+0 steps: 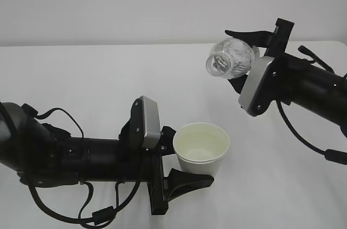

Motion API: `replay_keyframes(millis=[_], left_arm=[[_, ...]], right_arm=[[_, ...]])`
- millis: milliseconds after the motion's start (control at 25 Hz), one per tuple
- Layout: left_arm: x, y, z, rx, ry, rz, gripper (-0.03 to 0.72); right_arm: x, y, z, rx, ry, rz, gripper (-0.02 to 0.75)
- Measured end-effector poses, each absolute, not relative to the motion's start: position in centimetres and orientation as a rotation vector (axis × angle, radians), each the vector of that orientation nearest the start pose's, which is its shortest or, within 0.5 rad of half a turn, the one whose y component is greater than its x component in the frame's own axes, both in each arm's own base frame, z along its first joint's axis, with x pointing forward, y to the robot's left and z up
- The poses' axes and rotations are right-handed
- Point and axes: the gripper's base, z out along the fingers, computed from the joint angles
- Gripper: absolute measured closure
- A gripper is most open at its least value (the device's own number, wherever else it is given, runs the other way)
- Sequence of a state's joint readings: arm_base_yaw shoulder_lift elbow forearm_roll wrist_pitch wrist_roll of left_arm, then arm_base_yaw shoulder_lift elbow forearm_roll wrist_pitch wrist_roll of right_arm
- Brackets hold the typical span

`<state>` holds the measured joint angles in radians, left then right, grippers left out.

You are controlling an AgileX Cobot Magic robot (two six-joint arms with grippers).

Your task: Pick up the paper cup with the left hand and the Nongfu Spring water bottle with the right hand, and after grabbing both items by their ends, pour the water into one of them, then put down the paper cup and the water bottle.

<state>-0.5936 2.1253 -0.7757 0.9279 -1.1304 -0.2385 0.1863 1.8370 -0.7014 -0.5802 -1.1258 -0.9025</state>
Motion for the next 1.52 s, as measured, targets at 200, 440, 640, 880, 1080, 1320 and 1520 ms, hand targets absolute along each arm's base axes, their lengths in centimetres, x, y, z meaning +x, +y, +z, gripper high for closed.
replay_keyframes(millis=[200,440,640,880,1080,1320,1520], left_arm=[[24.3,-24.3,8.8,1.282,1.447,-0.986,0.211],[24.3,-24.3,8.8,1.282,1.447,-0.986,0.211],[24.3,-24.3,8.8,1.280,1.448,-0.985,0.211],[24.3,-24.3,8.8,1.280,1.448,-0.985,0.211],[24.3,-24.3,8.8,1.280,1.448,-0.985,0.211],[24.3,-24.3,8.8,1.280,1.448,-0.985,0.211],[24.3,-24.3,8.8,1.280,1.448,-0.985,0.211]], right_arm=[[32.3,10.4,18.0,-1.160,1.045,-0.270,0.247],[32.5,10.1,18.1,-1.024,1.161,-0.148,0.247],[32.4,9.9,18.0,-0.992,1.192,-0.134,0.247],[32.3,9.4,17.6,-0.907,1.266,-0.105,0.247],[32.5,8.9,17.6,-0.749,1.356,-0.021,0.247],[32.6,8.5,17.3,-0.669,1.431,0.015,0.247],[32.6,8.0,17.0,-0.610,1.479,0.000,0.247]])
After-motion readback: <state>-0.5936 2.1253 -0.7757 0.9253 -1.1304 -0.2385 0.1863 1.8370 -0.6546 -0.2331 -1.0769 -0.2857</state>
